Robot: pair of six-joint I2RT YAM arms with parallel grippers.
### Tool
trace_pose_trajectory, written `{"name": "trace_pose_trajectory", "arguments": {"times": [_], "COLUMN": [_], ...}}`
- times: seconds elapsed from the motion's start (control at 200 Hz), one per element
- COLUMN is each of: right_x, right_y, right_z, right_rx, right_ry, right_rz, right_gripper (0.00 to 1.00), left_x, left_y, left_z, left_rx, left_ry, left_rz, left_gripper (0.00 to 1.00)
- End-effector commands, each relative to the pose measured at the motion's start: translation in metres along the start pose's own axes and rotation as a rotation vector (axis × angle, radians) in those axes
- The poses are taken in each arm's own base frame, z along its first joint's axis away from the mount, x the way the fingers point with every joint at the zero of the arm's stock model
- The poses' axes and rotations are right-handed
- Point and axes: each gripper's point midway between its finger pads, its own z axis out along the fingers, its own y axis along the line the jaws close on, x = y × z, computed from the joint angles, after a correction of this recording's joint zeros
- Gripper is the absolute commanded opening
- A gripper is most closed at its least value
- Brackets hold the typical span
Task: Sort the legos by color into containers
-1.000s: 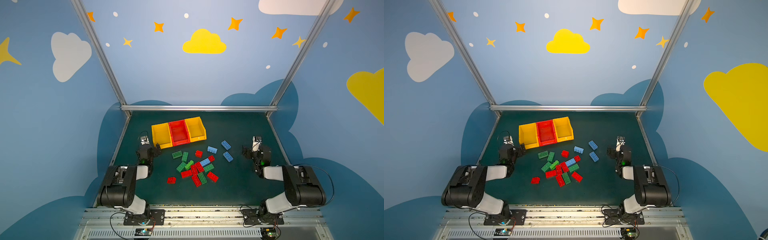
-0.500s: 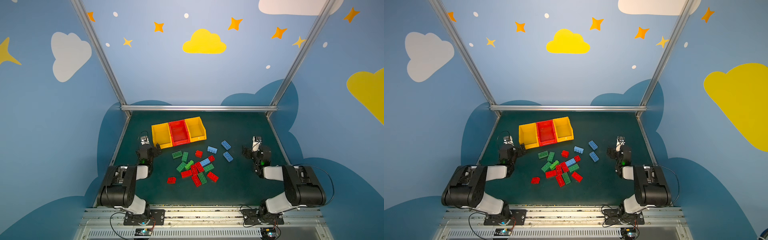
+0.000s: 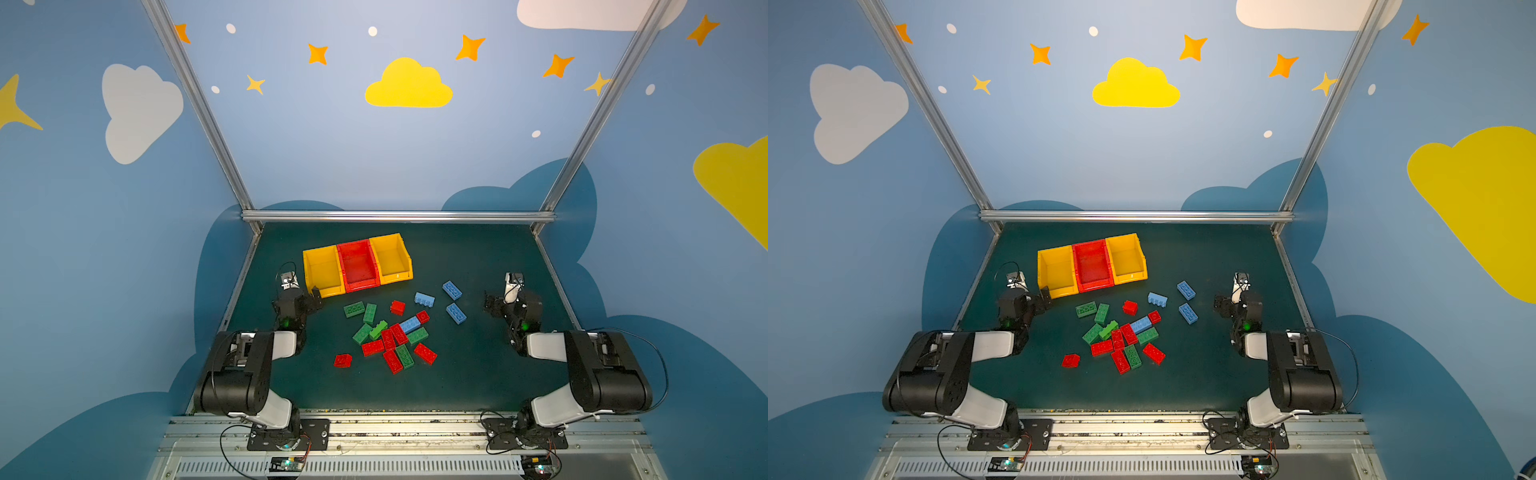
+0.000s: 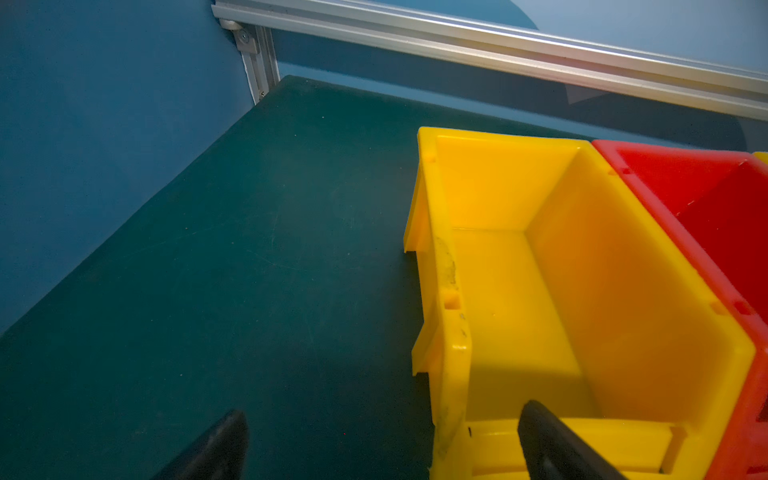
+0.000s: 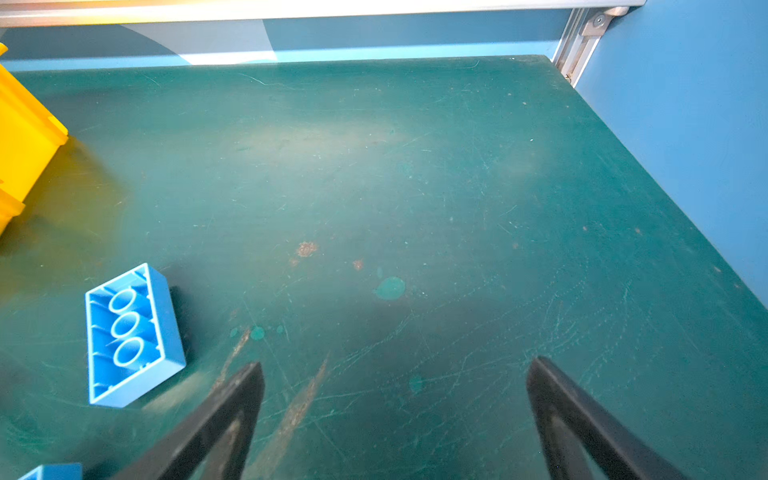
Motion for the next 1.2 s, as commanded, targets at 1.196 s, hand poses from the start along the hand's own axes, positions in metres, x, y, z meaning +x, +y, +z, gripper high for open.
{"name": "trace_pose_trajectory", "arguments": {"times": [1.196], "right_x": [-0.069], "right_y": [0.086], "right_z": [0.002], "right_rx": [-0.064], "right_ry": [0.531], "right_rz": [-0.057], "right_gripper": [0.94], "left_x": [-0.092], "left_y": [-0.051], "left_z": [-0.019], "left_rx": [0.115], "left_ry": [0.090], "left_rz": [0.107], "left_gripper": [1.00]}}
